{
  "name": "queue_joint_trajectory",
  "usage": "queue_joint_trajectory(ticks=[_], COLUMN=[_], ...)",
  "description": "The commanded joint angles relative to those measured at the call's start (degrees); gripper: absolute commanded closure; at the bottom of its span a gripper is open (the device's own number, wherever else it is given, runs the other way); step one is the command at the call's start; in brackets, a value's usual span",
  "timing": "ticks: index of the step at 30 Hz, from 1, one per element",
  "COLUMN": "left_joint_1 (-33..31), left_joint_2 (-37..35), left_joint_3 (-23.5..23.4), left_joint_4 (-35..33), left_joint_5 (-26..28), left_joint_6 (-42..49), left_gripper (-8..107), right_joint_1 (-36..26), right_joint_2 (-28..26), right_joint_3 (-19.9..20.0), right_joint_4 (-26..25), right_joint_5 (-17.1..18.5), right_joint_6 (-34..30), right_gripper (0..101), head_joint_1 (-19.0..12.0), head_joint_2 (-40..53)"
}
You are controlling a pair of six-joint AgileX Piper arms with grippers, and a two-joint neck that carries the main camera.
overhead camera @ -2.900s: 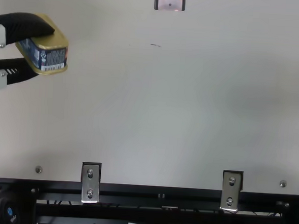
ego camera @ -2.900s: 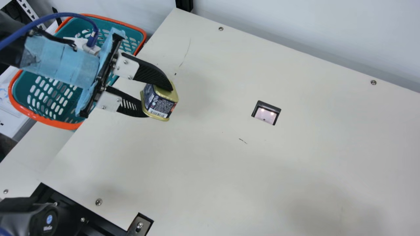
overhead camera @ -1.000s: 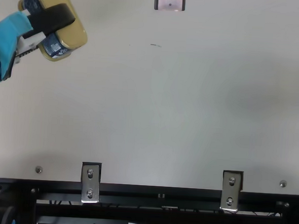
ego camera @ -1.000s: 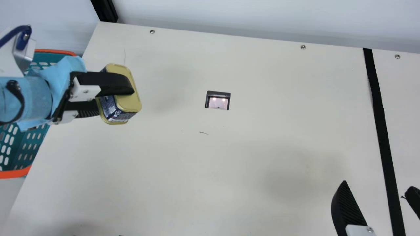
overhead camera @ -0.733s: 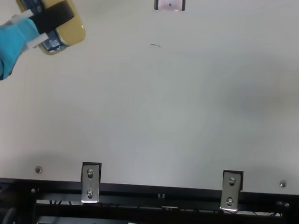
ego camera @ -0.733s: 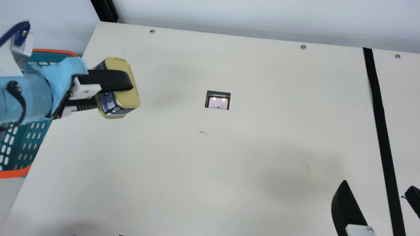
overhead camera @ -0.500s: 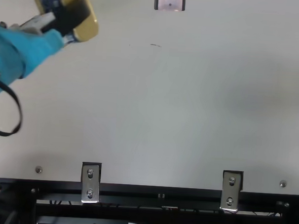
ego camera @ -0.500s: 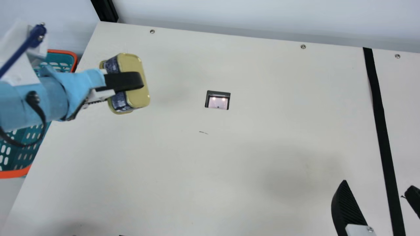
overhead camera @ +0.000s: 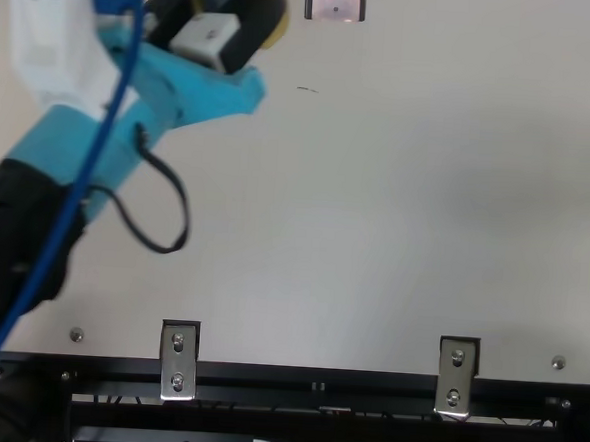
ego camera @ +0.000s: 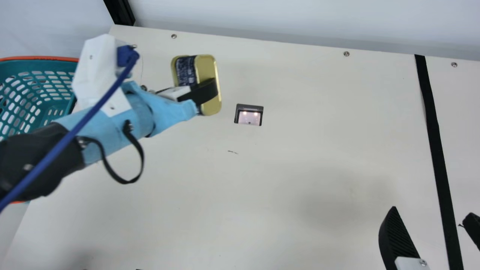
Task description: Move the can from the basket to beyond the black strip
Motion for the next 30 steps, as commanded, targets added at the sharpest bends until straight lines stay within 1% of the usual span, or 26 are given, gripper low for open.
queue_joint_trajectory(ticks=[1,4,8,14,23,30], left_joint_1=[-3.31,-5.37,-6.50,-6.22,-6.24,-6.65], left_joint_2=[2.94,6.72,12.28,19.85,27.78,29.89], left_joint_3=[-0.33,-0.76,-1.19,-2.53,-6.05,-7.55], left_joint_4=[1.73,5.74,11.35,16.94,19.98,19.96], left_joint_5=[-8.01,-12.90,-18.62,-24.81,-29.11,-30.48], left_joint_6=[-1.28,-4.09,-8.07,-12.23,-15.54,-14.87], left_gripper=[89,89,89,89,89,89], right_joint_1=[0.00,0.00,0.00,0.00,0.00,0.00], right_joint_2=[0.00,0.00,0.00,0.00,0.00,0.00], right_joint_3=[0.00,0.00,0.00,0.00,0.00,0.00], right_joint_4=[0.00,0.00,0.00,0.00,0.00,0.00], right_joint_5=[0.00,0.00,0.00,0.00,0.00,0.00], right_joint_6=[0.00,0.00,0.00,0.00,0.00,0.00], right_gripper=[0,0,0,0,0,0], head_joint_1=[-1.23,-1.23,-1.23,-1.23,-1.23,-1.23], head_joint_2=[-0.07,-0.07,-0.07,-0.07,-0.07,-0.07])
